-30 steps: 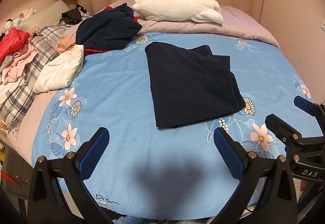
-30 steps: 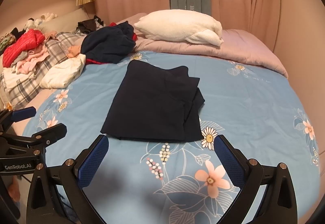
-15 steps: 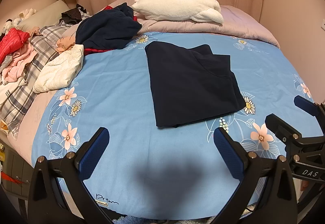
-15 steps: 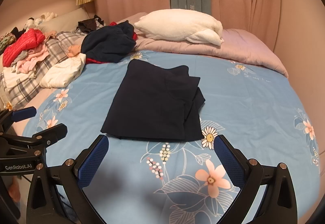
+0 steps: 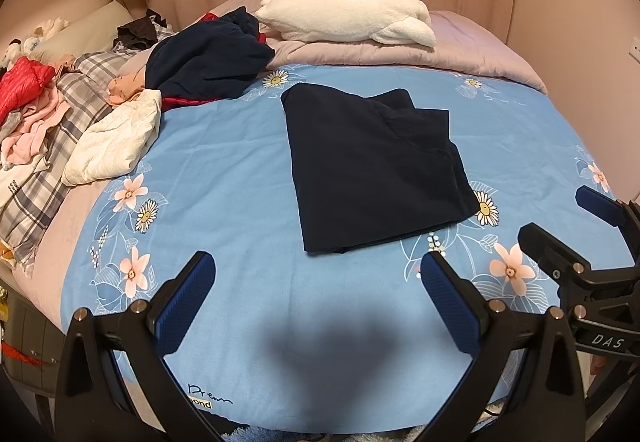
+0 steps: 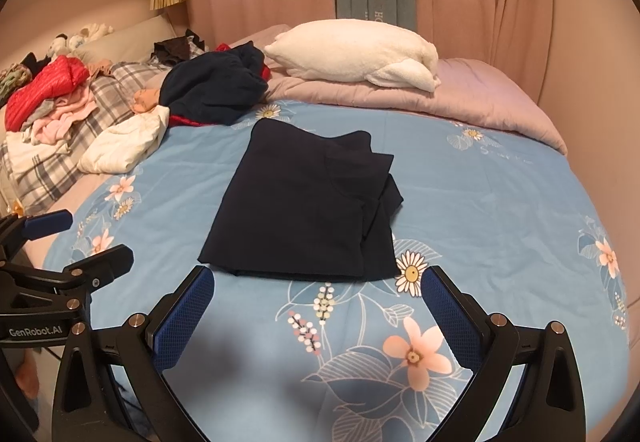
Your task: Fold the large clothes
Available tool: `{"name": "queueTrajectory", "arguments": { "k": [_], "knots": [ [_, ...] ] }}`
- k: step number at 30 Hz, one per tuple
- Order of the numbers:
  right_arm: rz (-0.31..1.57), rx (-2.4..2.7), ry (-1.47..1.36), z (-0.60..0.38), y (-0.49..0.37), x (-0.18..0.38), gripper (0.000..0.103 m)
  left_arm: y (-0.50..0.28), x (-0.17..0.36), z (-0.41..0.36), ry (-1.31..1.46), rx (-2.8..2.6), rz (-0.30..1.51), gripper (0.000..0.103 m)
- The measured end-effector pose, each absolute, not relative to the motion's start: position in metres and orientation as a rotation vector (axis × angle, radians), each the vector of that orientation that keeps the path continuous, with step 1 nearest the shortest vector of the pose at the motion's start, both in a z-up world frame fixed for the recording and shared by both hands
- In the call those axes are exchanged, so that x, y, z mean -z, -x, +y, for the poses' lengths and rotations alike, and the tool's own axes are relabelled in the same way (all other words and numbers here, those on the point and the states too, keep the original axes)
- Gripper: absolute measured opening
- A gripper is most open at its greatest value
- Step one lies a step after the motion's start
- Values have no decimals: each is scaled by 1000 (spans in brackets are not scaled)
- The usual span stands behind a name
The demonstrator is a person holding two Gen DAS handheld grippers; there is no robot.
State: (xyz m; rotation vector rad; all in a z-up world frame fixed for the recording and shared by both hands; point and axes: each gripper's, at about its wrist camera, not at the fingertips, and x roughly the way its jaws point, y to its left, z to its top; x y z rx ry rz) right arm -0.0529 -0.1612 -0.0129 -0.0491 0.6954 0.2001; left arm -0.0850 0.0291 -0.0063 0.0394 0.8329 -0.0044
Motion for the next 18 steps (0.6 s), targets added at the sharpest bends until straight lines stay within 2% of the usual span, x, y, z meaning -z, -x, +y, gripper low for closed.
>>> {"name": "queueTrajectory", "arguments": {
  "k": [18],
  "knots": [
    [694,-211,59,-165,49,9,102,85,2,31,-41,11,806,103]
  ]
}}
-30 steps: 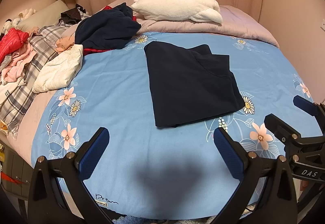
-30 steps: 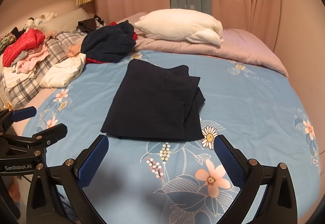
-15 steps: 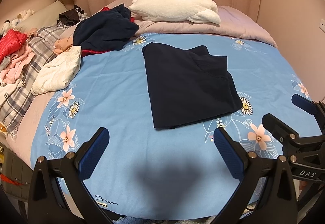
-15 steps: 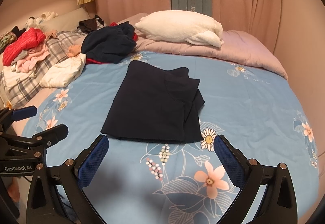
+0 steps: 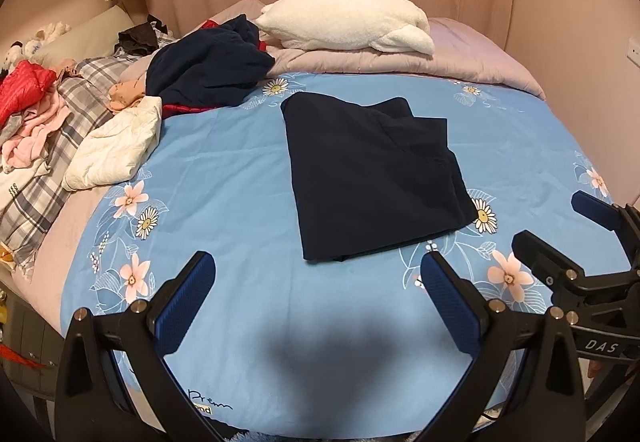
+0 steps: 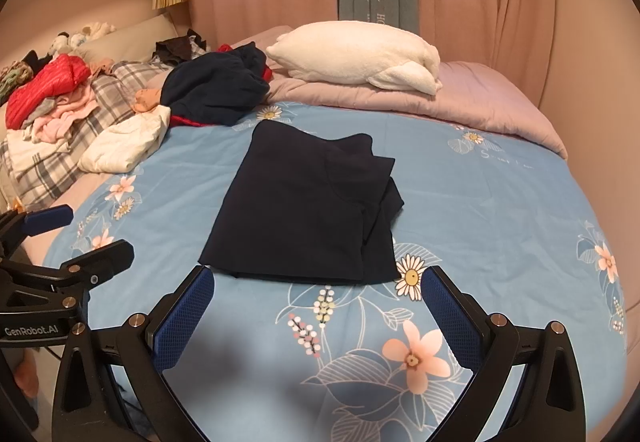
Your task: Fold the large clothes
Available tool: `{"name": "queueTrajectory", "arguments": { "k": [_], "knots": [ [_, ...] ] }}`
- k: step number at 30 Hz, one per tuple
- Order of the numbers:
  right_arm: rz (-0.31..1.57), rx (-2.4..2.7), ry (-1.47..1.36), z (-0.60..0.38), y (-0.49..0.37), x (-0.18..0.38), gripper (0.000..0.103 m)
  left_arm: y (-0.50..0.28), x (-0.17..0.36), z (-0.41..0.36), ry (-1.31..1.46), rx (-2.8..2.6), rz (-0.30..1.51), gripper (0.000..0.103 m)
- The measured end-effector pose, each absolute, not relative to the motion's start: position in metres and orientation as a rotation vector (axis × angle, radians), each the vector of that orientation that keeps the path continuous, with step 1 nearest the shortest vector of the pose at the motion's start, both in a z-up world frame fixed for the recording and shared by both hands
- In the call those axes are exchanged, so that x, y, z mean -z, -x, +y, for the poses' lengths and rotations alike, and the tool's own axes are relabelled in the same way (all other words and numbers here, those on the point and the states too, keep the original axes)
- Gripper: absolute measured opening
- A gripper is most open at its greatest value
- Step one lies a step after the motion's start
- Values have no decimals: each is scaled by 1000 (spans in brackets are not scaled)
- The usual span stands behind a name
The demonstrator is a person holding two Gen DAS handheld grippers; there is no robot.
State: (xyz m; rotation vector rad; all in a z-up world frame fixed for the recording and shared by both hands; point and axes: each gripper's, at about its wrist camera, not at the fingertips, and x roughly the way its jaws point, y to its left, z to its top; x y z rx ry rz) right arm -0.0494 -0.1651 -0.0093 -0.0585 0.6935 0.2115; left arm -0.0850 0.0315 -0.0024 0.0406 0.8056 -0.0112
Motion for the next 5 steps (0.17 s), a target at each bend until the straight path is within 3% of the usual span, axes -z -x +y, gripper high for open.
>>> {"name": "queueTrajectory", "arguments": {
  "k": [5],
  "knots": [
    [693,-217,59,-167,47,9,102,83,3,32,-41,8,816,103]
  ]
}}
